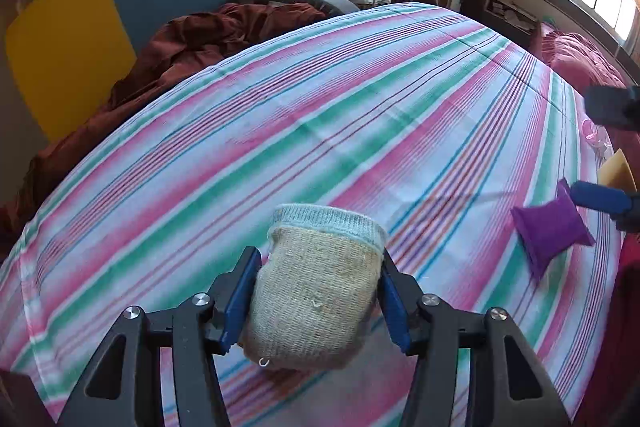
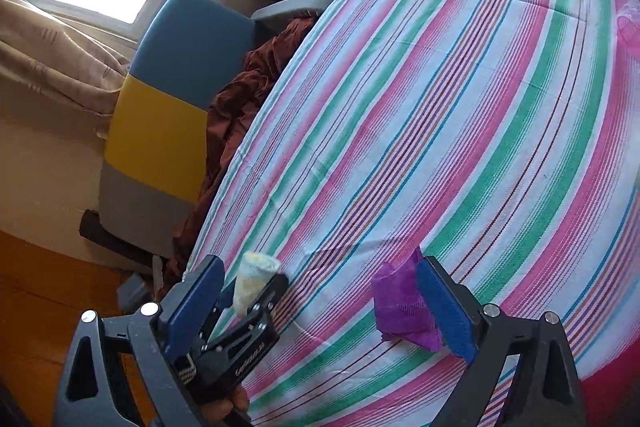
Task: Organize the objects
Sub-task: 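Grasp the cream knitted roll with the left tool, then grasp the second purple snack packet with the right tool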
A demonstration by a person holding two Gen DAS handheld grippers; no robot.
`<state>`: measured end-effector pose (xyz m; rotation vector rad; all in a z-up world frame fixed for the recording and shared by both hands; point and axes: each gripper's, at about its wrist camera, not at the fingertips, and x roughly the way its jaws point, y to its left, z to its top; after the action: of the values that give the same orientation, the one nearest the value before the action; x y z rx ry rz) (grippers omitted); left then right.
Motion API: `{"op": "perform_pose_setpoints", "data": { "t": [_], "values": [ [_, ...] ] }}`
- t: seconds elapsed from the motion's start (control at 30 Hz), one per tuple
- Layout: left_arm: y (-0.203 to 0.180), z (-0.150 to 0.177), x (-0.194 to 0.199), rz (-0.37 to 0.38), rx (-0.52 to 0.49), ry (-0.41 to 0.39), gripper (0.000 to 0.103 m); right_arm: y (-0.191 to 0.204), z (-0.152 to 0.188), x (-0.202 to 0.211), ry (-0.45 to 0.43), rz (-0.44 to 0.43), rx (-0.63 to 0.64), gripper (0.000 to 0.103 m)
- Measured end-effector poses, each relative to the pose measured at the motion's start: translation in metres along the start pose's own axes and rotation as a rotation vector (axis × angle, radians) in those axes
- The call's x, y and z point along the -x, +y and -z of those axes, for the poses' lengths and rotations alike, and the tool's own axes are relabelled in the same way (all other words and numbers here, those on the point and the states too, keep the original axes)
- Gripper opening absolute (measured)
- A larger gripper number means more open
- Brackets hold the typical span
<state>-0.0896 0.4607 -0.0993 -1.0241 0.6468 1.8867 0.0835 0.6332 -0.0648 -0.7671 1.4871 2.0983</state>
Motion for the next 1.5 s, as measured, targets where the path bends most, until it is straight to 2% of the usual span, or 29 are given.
{"op": "perform_pose_setpoints", "data": {
  "t": [0.13, 0.37, 0.43, 0.5, 0.53, 0.63, 0.8, 1.0, 1.1, 1.2, 1.23, 1.27, 1.33, 1.5],
  "values": [
    [-0.001, 0.044, 0.030, -0.030, 0.055, -0.007, 0.057, 0.001, 0.000, -0.005, 0.000, 0.083, 0.032, 0.098],
    [-0.008, 0.095, 0.066, -0.045, 0.088, -0.017, 0.057, 0.008, 0.004, -0.017, 0.026, 0.213, 0.128, 0.098],
    [-0.009, 0.108, 0.075, -0.038, 0.100, -0.024, 0.057, 0.009, 0.007, -0.025, 0.069, 0.210, 0.141, 0.098],
    [-0.006, 0.121, 0.084, -0.024, 0.126, -0.034, 0.057, 0.018, 0.011, -0.036, 0.138, 0.093, 0.184, 0.095],
    [-0.005, 0.125, 0.086, -0.019, 0.137, -0.035, 0.057, 0.024, 0.015, -0.041, 0.159, 0.079, 0.218, 0.095],
    [-0.001, 0.138, 0.094, -0.010, 0.167, -0.046, 0.057, 0.040, 0.023, -0.046, 0.151, 0.155, 0.324, 0.095],
    [0.004, 0.151, 0.100, 0.005, 0.229, -0.063, 0.056, 0.032, 0.019, -0.034, 0.095, 0.196, 0.288, 0.095],
    [0.005, 0.158, 0.100, 0.006, 0.224, -0.082, 0.056, 0.021, 0.026, -0.036, 0.144, 0.288, 0.239, 0.095],
    [0.003, 0.157, 0.100, -0.001, 0.221, -0.090, 0.056, 0.017, 0.026, -0.038, 0.165, 0.288, 0.224, 0.095],
    [0.006, 0.156, 0.099, 0.012, 0.239, -0.093, 0.056, 0.018, 0.029, -0.040, 0.187, 0.277, 0.235, 0.086],
    [0.007, 0.156, 0.099, 0.016, 0.244, -0.094, 0.056, 0.020, 0.030, -0.043, 0.199, 0.269, 0.244, 0.078],
    [0.008, 0.156, 0.099, 0.018, 0.248, -0.096, 0.056, 0.022, 0.032, -0.047, 0.214, 0.274, 0.266, 0.065],
    [0.008, 0.157, 0.099, 0.019, 0.253, -0.102, 0.056, 0.030, 0.038, -0.056, 0.230, 0.345, 0.360, 0.054],
    [0.010, 0.159, 0.099, 0.028, 0.260, -0.119, 0.056, 0.047, 0.049, -0.066, 0.237, 0.386, 0.526, 0.052]
  ]
}}
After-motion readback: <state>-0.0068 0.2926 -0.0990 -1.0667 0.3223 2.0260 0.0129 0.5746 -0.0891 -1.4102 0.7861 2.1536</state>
